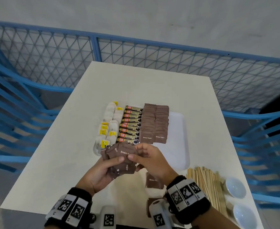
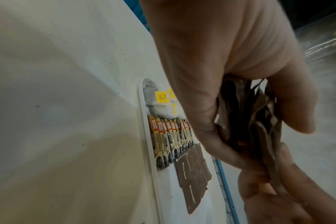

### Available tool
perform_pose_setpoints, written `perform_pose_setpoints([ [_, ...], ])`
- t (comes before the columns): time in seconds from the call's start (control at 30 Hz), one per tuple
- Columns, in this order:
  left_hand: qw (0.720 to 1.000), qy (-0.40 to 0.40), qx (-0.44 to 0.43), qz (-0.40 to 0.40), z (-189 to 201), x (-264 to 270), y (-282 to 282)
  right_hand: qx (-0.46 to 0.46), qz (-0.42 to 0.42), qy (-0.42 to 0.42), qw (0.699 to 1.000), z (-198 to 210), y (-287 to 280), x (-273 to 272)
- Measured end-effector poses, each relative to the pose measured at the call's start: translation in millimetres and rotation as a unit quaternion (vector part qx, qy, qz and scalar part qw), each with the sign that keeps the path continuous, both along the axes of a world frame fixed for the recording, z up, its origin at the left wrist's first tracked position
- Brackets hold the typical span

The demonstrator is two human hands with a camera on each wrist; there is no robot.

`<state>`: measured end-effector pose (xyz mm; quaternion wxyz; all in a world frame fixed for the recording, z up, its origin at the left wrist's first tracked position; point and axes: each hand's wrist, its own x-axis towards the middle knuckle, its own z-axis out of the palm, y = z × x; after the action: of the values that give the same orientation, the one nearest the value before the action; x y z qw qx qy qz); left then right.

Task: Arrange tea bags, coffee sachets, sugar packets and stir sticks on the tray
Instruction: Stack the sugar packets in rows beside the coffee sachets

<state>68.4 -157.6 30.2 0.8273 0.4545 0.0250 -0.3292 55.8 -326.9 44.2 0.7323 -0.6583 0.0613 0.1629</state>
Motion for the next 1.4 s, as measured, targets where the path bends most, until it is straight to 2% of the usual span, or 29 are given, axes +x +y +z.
perform_pose_setpoints([
  [0.2,0.999,0.023,0.028,0.012,-9.0,20.1,15.2,0.018,-0.040,0.032,0.999,1.8,10.8,11.6],
  [0.4,0.997,0.070,0.007,0.026,-10.9,27.7,20.8,0.023,-0.066,0.052,0.996,-1.5,18.7,13.4],
  [0.6,0.997,0.068,0.001,0.021,-19.6,38.5,28.6,0.032,-0.073,0.046,0.996,-6.7,7.9,11.4],
  [0.8,0.995,0.096,-0.007,0.028,-22.8,45.3,38.5,-0.059,-0.154,0.064,0.984,-29.2,-32.7,18.6],
  [0.9,0.994,0.103,0.006,0.034,-24.1,45.2,36.1,-0.136,-0.230,0.096,0.959,-46.7,-62.9,26.8],
  [1.0,0.992,0.110,0.014,0.052,-22.9,44.6,28.4,-0.185,-0.270,0.118,0.937,-61.0,-87.8,38.5],
  [1.13,0.991,0.114,0.037,0.060,-28.8,42.9,18.6,-0.240,-0.251,0.130,0.929,-75.0,-105.5,53.5],
  [1.4,0.989,0.112,0.053,0.076,-33.0,42.8,7.2,-0.322,-0.201,0.098,0.920,-87.6,-110.7,66.2],
])
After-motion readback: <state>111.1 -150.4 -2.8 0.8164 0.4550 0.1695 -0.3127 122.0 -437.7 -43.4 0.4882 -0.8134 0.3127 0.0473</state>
